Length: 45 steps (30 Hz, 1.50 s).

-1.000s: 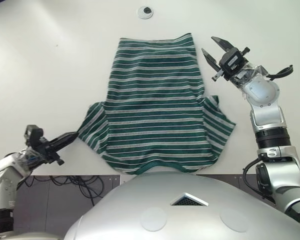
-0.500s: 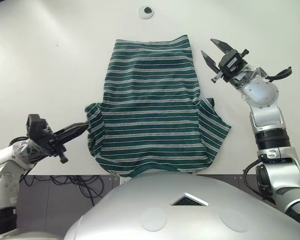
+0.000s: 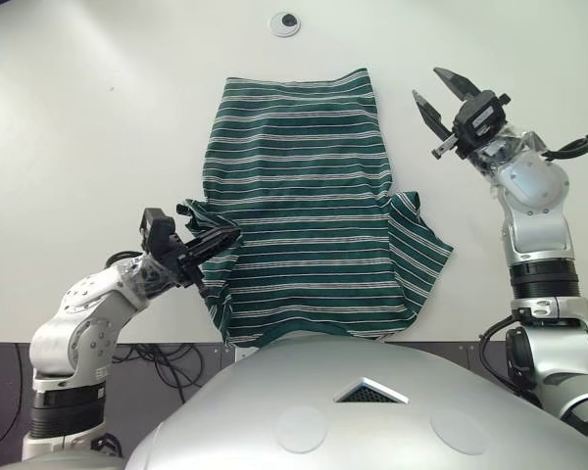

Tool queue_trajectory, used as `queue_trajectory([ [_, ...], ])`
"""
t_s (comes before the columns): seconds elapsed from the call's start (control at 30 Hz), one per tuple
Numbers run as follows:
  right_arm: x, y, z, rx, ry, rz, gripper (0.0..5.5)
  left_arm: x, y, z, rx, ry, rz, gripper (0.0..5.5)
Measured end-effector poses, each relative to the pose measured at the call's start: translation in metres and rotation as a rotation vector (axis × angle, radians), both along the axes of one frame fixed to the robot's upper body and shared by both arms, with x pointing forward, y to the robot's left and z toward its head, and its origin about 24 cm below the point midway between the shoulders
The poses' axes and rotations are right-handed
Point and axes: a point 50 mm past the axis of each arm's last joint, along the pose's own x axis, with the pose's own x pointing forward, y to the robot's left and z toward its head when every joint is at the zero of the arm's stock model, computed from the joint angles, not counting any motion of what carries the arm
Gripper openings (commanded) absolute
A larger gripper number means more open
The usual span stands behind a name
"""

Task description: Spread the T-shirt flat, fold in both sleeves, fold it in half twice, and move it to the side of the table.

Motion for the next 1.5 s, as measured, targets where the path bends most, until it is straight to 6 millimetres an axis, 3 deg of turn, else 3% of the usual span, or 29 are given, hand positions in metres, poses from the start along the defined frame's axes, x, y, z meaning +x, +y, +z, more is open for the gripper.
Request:
queue_trajectory([
  [0.23,-0.004,-0.010,0.001,-0.018,0.017,-0.007,1.76,0.004,-0.030,-0.011,-0.072,0.027,-0.047,0.03],
  [0.43,-0.006,-0.015,0.002,-0.013,0.030,-0.013,1.76,0.003,-0.039,-0.015,-0.069,0.034,-0.073,0.03],
  [0.53,-0.012,-0.016,-0.003,0.005,0.078,-0.001,1.76,0.005,-0.039,-0.017,-0.027,0.030,-0.065,0.44],
  [0.77,-0.059,-0.042,-0.004,0.242,0.517,0.053,1.76,0.008,-0.036,-0.016,-0.002,0.007,-0.039,1.47],
  [0.93,-0.104,-0.057,-0.013,0.377,0.988,0.113,1.76,0.015,-0.034,-0.001,-0.031,-0.041,0.012,1.59],
  [1.03,-0.114,-0.065,-0.022,0.408,1.126,0.057,1.76,0.022,-0.032,0.015,-0.048,-0.112,0.050,1.59],
  [1.3,-0.118,-0.079,-0.039,0.397,1.210,0.001,1.76,0.027,-0.047,0.055,-0.105,-0.288,0.103,1.59],
  [1.5,-0.124,-0.081,-0.037,0.409,1.291,0.061,1.76,0.031,-0.049,0.059,-0.097,-0.300,0.122,1.59],
])
